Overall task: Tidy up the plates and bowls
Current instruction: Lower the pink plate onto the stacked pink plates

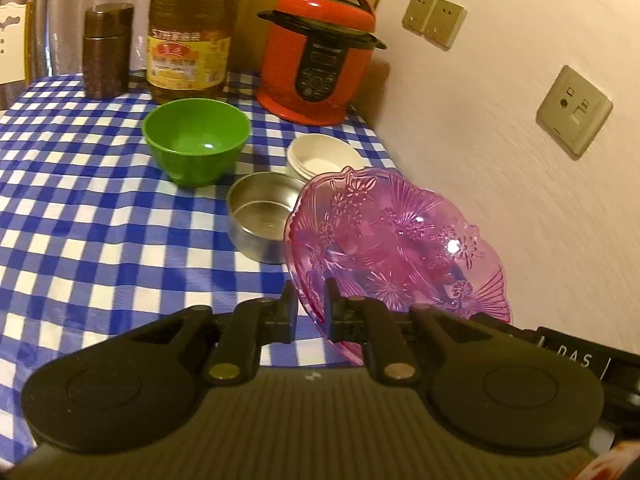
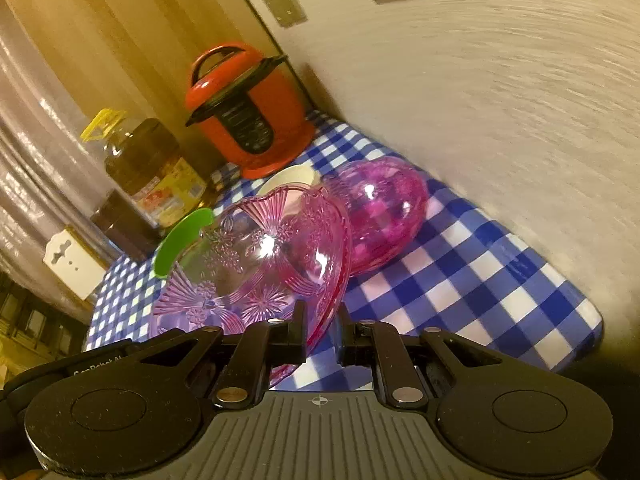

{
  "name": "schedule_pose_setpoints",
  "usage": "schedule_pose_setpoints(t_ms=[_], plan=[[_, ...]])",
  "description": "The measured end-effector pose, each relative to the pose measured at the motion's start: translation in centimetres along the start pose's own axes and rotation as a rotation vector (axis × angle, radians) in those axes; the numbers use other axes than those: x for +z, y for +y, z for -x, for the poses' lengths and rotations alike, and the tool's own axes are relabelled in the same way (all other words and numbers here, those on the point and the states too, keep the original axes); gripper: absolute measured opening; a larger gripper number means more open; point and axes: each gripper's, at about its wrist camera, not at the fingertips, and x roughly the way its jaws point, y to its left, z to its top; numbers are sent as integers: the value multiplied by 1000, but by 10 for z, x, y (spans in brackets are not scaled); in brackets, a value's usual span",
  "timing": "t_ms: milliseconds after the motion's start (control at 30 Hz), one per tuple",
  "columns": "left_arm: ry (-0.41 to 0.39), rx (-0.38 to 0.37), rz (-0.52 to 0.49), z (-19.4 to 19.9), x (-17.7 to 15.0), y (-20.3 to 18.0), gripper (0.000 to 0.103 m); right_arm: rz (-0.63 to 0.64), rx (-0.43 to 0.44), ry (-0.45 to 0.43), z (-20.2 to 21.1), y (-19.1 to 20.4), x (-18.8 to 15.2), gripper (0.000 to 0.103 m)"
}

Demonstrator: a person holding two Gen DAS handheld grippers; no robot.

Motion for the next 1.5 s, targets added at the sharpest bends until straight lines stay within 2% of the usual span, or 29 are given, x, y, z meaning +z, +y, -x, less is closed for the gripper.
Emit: schedule_pose_setpoints(t_ms=[400, 767, 1233, 1500], plan=[[29, -39, -27, -37, 10, -32, 12, -41, -44, -35, -12, -32, 19, 13], [57, -65, -29, -89, 23, -54, 12, -48, -93, -61, -41, -60, 44, 13], [74, -48, 6, -143, 41, -52, 12, -13, -113, -62, -95, -71, 69, 13], [84, -36, 22, -160, 47, -46, 13, 28, -124, -57, -118, -68, 78, 13]])
